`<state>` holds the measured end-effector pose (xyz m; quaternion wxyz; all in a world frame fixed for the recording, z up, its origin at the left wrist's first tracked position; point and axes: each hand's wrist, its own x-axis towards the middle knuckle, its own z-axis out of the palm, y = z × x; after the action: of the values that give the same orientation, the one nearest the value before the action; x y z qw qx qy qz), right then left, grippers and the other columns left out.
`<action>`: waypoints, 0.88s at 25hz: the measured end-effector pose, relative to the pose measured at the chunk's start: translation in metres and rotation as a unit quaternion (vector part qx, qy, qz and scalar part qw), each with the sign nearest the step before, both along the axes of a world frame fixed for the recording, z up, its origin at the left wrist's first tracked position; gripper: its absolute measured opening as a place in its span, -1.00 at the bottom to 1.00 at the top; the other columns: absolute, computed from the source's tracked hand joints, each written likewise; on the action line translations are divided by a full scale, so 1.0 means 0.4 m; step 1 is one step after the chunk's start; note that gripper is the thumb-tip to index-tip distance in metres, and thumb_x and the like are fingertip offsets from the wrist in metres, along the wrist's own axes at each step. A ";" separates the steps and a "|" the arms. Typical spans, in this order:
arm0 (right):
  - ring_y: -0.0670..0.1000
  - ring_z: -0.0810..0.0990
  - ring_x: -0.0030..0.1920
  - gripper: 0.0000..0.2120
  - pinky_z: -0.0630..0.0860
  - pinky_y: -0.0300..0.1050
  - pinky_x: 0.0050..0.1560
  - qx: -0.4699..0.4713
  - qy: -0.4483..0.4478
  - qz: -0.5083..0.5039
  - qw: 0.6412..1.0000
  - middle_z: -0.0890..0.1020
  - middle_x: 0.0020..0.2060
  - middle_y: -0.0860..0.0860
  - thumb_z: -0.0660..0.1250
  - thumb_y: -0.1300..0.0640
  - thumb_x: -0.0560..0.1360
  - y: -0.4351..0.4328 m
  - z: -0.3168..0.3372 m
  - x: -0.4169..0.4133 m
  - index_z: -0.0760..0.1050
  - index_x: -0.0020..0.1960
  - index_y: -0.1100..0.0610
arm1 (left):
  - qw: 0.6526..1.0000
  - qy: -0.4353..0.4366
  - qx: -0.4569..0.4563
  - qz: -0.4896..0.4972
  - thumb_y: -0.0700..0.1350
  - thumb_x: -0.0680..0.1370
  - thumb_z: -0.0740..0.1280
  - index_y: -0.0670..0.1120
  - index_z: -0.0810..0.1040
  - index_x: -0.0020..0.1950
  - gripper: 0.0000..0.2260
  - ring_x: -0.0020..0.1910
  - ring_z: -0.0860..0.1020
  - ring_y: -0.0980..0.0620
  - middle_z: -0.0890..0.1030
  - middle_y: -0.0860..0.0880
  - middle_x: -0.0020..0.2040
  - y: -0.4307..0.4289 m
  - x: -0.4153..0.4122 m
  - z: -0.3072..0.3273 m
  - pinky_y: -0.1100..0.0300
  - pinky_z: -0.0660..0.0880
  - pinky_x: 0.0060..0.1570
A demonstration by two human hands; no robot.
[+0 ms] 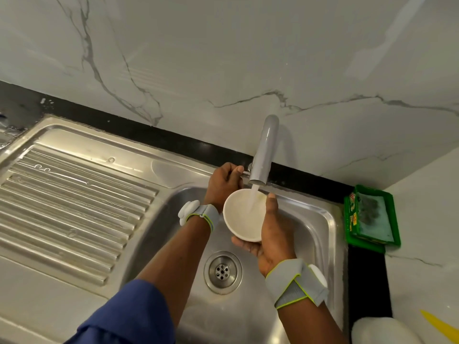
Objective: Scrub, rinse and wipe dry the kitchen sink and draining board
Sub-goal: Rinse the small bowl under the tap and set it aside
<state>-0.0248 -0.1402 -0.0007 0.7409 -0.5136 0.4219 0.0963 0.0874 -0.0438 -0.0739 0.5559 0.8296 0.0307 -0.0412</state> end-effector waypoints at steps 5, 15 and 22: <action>0.22 0.70 -0.04 -0.46 0.64 0.04 -0.35 0.023 0.007 0.005 1.000 0.68 0.02 0.17 0.24 -0.39 0.50 0.005 -0.021 -0.008 0.53 0.19 0.03 | 0.999 0.023 -0.035 0.009 -0.17 0.67 0.36 -0.24 0.53 0.12 -0.86 -0.35 0.55 0.34 0.58 0.05 -0.23 -0.012 0.007 -0.024 0.48 0.50 -0.30; 0.26 0.67 0.01 -0.53 0.63 0.01 -0.35 0.043 -0.014 -0.018 0.999 0.65 0.09 0.18 0.21 -0.37 0.53 -0.007 -0.011 -0.008 0.51 0.19 -0.03 | 0.995 0.061 -0.068 0.024 -0.15 0.67 0.36 -0.22 0.55 0.12 -0.87 -0.37 0.56 0.35 0.59 0.04 -0.22 -0.018 0.013 -0.018 0.49 0.48 -0.37; 0.25 0.67 0.01 -0.64 0.63 0.02 -0.36 0.029 -0.013 -0.006 0.999 0.64 0.09 0.16 0.20 -0.36 0.54 -0.007 -0.009 -0.005 0.50 0.03 -0.09 | 0.991 0.077 -0.101 0.038 -0.23 0.68 0.32 -0.12 0.50 0.01 -0.93 -0.38 0.55 0.38 0.56 0.04 -0.23 -0.030 -0.009 0.017 0.52 0.44 -0.38</action>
<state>-0.0266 -0.1430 -0.0044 0.7618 -0.4902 0.4124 0.0970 0.0840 -0.0557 -0.0670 0.6344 0.7615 0.1004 -0.0867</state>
